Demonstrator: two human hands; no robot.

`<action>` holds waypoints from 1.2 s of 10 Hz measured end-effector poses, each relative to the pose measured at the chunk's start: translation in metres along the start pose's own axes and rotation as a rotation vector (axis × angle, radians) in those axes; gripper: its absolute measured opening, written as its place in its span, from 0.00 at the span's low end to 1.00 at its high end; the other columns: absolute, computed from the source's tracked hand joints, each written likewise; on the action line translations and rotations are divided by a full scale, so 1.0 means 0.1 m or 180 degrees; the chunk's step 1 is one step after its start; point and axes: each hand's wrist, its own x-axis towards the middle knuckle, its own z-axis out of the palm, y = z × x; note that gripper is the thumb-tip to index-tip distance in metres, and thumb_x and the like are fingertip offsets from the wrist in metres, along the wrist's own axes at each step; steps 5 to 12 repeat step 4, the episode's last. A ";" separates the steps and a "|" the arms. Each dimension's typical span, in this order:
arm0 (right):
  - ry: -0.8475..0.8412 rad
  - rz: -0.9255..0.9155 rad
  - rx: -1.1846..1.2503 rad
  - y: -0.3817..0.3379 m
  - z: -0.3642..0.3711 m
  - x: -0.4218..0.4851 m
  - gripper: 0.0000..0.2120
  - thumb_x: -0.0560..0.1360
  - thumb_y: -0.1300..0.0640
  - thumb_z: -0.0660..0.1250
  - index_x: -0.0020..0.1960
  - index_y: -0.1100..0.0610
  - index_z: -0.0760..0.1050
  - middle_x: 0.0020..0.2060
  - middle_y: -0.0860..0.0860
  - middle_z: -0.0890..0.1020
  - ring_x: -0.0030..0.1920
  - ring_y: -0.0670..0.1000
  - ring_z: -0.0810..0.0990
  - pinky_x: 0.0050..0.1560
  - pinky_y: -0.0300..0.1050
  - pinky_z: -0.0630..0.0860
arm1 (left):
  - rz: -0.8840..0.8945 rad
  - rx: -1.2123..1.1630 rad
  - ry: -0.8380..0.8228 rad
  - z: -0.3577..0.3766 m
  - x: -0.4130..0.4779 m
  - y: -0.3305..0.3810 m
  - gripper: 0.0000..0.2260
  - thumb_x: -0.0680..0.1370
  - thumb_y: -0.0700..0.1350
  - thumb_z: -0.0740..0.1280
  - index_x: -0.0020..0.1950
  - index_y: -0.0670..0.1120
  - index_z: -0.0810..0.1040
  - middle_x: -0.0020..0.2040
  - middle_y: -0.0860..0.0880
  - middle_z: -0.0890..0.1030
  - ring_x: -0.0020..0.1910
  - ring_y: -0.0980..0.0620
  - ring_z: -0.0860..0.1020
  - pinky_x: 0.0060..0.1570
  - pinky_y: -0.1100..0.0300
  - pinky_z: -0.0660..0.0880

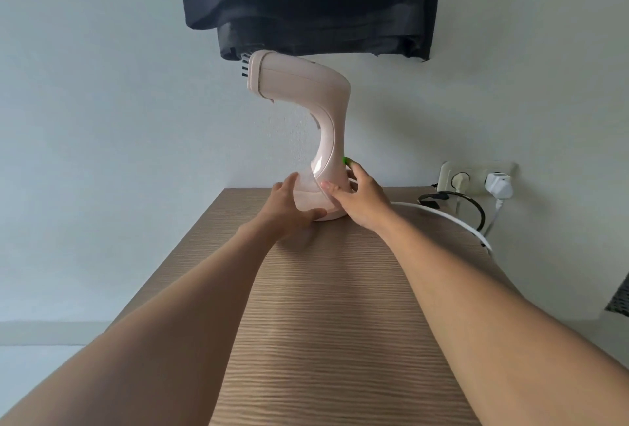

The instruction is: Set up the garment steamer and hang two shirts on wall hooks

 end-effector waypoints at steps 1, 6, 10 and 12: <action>-0.0022 0.0025 0.0039 0.01 -0.01 0.04 0.36 0.73 0.37 0.68 0.75 0.45 0.59 0.69 0.45 0.72 0.63 0.50 0.74 0.54 0.44 0.72 | 0.0055 0.0045 0.0003 0.00 0.02 -0.03 0.45 0.71 0.56 0.74 0.78 0.50 0.49 0.76 0.46 0.57 0.73 0.47 0.60 0.67 0.55 0.60; 0.0322 0.0264 -0.0722 -0.27 -0.05 -0.20 0.32 0.77 0.41 0.61 0.76 0.49 0.58 0.72 0.49 0.69 0.68 0.55 0.71 0.61 0.54 0.72 | -0.0239 -0.0215 -0.0258 -0.10 -0.31 -0.06 0.48 0.70 0.63 0.69 0.78 0.52 0.42 0.78 0.46 0.54 0.76 0.48 0.55 0.71 0.52 0.56; 0.0322 0.0264 -0.0722 -0.27 -0.05 -0.20 0.32 0.77 0.41 0.61 0.76 0.49 0.58 0.72 0.49 0.69 0.68 0.55 0.71 0.61 0.54 0.72 | -0.0239 -0.0215 -0.0258 -0.10 -0.31 -0.06 0.48 0.70 0.63 0.69 0.78 0.52 0.42 0.78 0.46 0.54 0.76 0.48 0.55 0.71 0.52 0.56; 0.0322 0.0264 -0.0722 -0.27 -0.05 -0.20 0.32 0.77 0.41 0.61 0.76 0.49 0.58 0.72 0.49 0.69 0.68 0.55 0.71 0.61 0.54 0.72 | -0.0239 -0.0215 -0.0258 -0.10 -0.31 -0.06 0.48 0.70 0.63 0.69 0.78 0.52 0.42 0.78 0.46 0.54 0.76 0.48 0.55 0.71 0.52 0.56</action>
